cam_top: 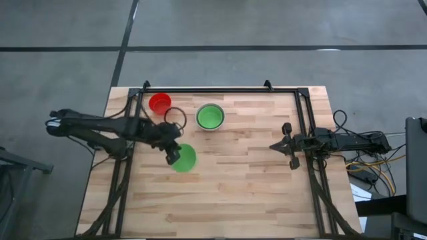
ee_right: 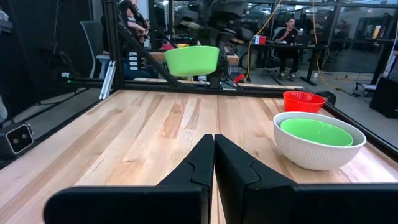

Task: Nest bowls inside each other
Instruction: Stack the bottom green bowl on the top green bowl

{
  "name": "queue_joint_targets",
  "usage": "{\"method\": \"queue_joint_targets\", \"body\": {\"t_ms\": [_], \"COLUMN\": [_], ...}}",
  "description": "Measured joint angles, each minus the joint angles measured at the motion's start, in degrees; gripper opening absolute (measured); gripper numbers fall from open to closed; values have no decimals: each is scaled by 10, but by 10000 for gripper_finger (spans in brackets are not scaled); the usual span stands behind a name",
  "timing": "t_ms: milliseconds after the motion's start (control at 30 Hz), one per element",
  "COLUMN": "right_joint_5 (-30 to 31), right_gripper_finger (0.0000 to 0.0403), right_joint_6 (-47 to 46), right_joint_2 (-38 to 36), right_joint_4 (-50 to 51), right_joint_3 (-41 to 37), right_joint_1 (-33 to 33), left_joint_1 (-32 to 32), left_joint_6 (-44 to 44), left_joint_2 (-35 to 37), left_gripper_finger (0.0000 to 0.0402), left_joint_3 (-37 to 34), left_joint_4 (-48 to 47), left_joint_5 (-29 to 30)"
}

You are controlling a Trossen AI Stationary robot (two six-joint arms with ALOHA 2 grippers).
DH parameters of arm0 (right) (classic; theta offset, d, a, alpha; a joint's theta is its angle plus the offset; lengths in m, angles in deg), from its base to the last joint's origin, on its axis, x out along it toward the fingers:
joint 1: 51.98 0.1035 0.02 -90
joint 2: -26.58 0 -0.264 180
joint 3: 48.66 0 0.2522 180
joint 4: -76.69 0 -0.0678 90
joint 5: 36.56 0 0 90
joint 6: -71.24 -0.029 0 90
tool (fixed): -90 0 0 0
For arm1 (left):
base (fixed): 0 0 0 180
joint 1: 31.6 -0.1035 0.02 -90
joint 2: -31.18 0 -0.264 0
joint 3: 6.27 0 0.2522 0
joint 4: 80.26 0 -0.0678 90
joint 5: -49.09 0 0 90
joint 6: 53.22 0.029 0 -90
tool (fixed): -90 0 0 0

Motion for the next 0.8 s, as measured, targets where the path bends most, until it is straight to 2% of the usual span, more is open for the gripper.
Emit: {"method": "queue_joint_targets", "body": {"t_ms": [133,333,500,800], "right_joint_5": [0,0,0,0], "right_gripper_finger": [9,9,9,9], "right_joint_6": [0,0,0,0], "right_joint_2": [0,0,0,0], "right_joint_4": [0,0,0,0], "right_joint_3": [0,0,0,0], "right_joint_1": [0,0,0,0], "left_joint_1": [-54,-120,-149,-183], "left_joint_6": [38,126,172,188], "left_joint_2": [-24,-57,-88,-165], "left_gripper_finger": [7,4,7,8], "left_joint_3": [23,53,86,160], "left_joint_4": [-6,-5,-5,-1], "left_joint_5": [-48,-78,-83,-76]}}
